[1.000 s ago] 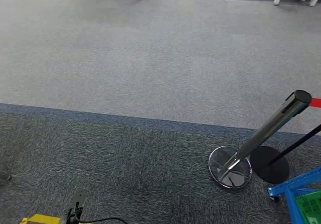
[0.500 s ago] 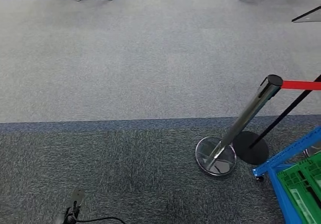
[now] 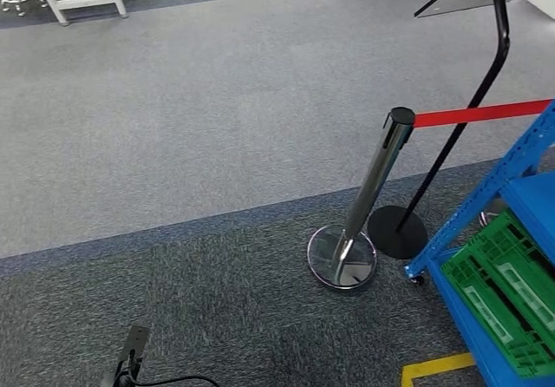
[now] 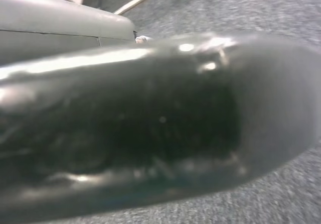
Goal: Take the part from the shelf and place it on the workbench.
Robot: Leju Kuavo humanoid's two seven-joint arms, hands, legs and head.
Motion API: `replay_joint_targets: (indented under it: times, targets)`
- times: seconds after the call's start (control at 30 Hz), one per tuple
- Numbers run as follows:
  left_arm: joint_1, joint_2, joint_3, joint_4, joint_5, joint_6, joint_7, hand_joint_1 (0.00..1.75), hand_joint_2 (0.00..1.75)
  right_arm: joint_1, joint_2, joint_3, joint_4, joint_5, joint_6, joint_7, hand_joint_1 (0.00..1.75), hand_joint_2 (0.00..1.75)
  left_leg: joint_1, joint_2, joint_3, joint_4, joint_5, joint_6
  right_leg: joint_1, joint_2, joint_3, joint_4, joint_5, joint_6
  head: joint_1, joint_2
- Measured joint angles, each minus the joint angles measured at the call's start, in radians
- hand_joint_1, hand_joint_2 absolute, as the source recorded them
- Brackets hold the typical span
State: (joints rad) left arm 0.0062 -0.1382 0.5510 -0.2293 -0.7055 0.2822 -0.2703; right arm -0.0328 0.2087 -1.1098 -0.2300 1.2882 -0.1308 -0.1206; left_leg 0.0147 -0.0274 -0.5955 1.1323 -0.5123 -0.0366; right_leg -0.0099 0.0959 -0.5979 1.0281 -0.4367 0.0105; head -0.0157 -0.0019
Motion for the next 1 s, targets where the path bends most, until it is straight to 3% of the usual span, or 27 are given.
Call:
replay_joint_targets:
  times: [0.03, 0.1, 0.2, 0.27, 0.33, 0.4, 0.43, 0.47, 0.53, 0.6, 0.7, 0.77, 0.83, 0.9, 0.93, 1.0]
  targets:
    - [0.0, 0.0, 0.0, 0.0, 0.0, 0.0, 0.0, 0.0, 0.0, -0.001, 0.0, 0.0, 0.0, 0.0, 0.0, 0.0, 0.0, 0.0, 0.005, -0.027, 0.028, -0.067, 0.025, -0.001, 0.0, 0.014, -0.003, 0.002, 0.001, 0.005, 0.0, 0.0]
    - [-0.002, -0.001, 0.0, 0.0, 0.0, -0.001, 0.0, 0.0, 0.0, -0.001, 0.0, 0.0, 0.0, 0.0, 0.0, 0.0, 0.0, 0.0, 0.008, -0.064, 0.054, -0.133, 0.038, 0.001, -0.002, 0.038, -0.012, 0.0, 0.007, 0.019, -0.001, 0.0]
    - [-0.005, -0.001, 0.001, 0.001, -0.001, -0.002, 0.001, 0.0, 0.0, 0.007, 0.0, 0.0, 0.0, 0.0, 0.0, 0.001, 0.0, 0.0, 0.002, -0.04, 0.055, -0.14, 0.041, 0.02, -0.009, 0.057, -0.025, -0.007, 0.016, 0.039, 0.0, 0.0]
    - [-0.006, 0.0, 0.003, 0.001, -0.002, -0.002, 0.001, 0.0, 0.0, 0.008, 0.0, 0.0, 0.0, 0.0, 0.001, 0.001, 0.0, 0.0, 0.002, -0.012, 0.057, -0.146, 0.046, 0.033, -0.007, 0.011, -0.056, 0.044, -0.017, 0.045, 0.003, 0.0]
    - [-0.002, 0.002, 0.005, 0.001, -0.003, -0.003, 0.001, 0.0, 0.0, 0.003, 0.0, 0.0, 0.0, 0.001, 0.002, 0.001, 0.0, 0.0, -0.003, 0.022, 0.058, -0.148, 0.046, 0.041, -0.004, -0.052, -0.115, 0.166, -0.082, 0.047, 0.006, 0.0]
    - [0.001, 0.002, 0.006, 0.001, -0.003, -0.004, 0.001, 0.0, 0.0, 0.0, 0.0, 0.0, 0.0, 0.001, 0.002, 0.001, 0.0, 0.0, -0.009, 0.054, 0.058, -0.147, 0.044, 0.044, -0.003, -0.079, -0.155, 0.261, -0.118, 0.048, 0.005, 0.0]
    - [0.0, 0.002, 0.006, 0.001, -0.004, -0.004, 0.001, 0.0, 0.0, 0.0, 0.0, 0.0, 0.0, 0.001, 0.002, 0.001, 0.0, 0.0, -0.01, 0.068, 0.059, -0.147, 0.043, 0.045, -0.002, -0.085, -0.149, 0.261, -0.111, 0.048, 0.005, 0.0]
    - [-0.001, 0.002, 0.007, 0.001, -0.004, -0.004, 0.0, 0.0, 0.0, 0.002, 0.0, 0.0, 0.0, 0.001, 0.002, 0.001, 0.0, 0.0, -0.01, 0.08, 0.061, -0.147, 0.041, 0.044, -0.002, -0.093, -0.123, 0.222, -0.087, 0.047, 0.006, 0.0]
    - [-0.002, 0.001, 0.007, 0.001, -0.004, -0.004, 0.0, 0.0, 0.0, 0.002, 0.0, 0.0, 0.0, 0.001, 0.002, 0.001, 0.0, 0.0, -0.013, 0.1, 0.068, -0.146, 0.036, 0.038, 0.001, -0.128, -0.041, 0.09, -0.035, 0.044, 0.006, 0.0]
    - [-0.002, 0.001, 0.008, 0.001, -0.004, -0.004, 0.0, 0.0, 0.0, -0.001, 0.0, 0.0, 0.0, 0.001, 0.002, 0.001, 0.0, 0.0, -0.017, 0.118, 0.073, -0.143, 0.031, 0.029, 0.006, -0.151, 0.005, 0.012, -0.015, 0.034, 0.004, 0.0]
    - [-0.004, 0.001, 0.008, 0.001, -0.004, -0.004, 0.0, 0.0, 0.0, 0.0, 0.0, 0.0, 0.0, 0.001, 0.002, 0.001, 0.0, 0.0, -0.016, 0.136, 0.077, -0.142, 0.026, 0.017, 0.008, -0.125, 0.004, 0.005, -0.013, 0.015, 0.003, 0.0]
    - [-0.006, 0.001, 0.008, 0.001, -0.004, -0.004, 0.0, 0.0, 0.0, 0.0, 0.0, 0.0, 0.0, 0.001, 0.002, 0.001, 0.0, 0.0, -0.012, 0.104, 0.062, -0.103, -0.005, 0.007, 0.004, -0.105, 0.005, 0.001, -0.009, 0.003, 0.002, 0.0]
    - [-0.005, 0.0, 0.008, 0.001, -0.004, -0.004, 0.0, 0.0, 0.0, -0.003, 0.0, 0.0, 0.0, 0.001, 0.002, 0.001, 0.0, 0.0, -0.009, 0.054, 0.007, 0.017, -0.068, 0.001, 0.001, -0.083, 0.004, 0.0, -0.006, -0.006, -0.003, 0.0]
    - [-0.002, 0.0, 0.008, 0.001, -0.004, -0.004, 0.0, 0.0, 0.0, -0.002, 0.0, 0.0, 0.0, 0.001, 0.003, 0.001, 0.0, 0.0, -0.009, 0.036, -0.055, 0.135, -0.105, 0.0, 0.001, -0.057, 0.003, 0.0, -0.005, -0.009, -0.005, 0.0]
    - [-0.001, 0.0, 0.008, 0.001, -0.004, -0.004, 0.0, 0.0, 0.0, -0.001, 0.0, 0.0, 0.0, 0.001, 0.003, 0.001, 0.0, 0.0, -0.008, 0.033, -0.066, 0.149, -0.095, 0.001, 0.001, -0.043, 0.003, 0.0, -0.004, -0.008, -0.005, 0.0]
    - [-0.001, 0.001, 0.008, 0.001, -0.004, -0.004, 0.0, 0.0, 0.0, 0.0, 0.0, 0.0, 0.0, 0.001, 0.002, 0.001, 0.0, 0.0, -0.005, 0.02, -0.034, 0.063, -0.026, 0.002, 0.0, -0.014, 0.003, 0.001, -0.002, -0.005, -0.004, 0.0]
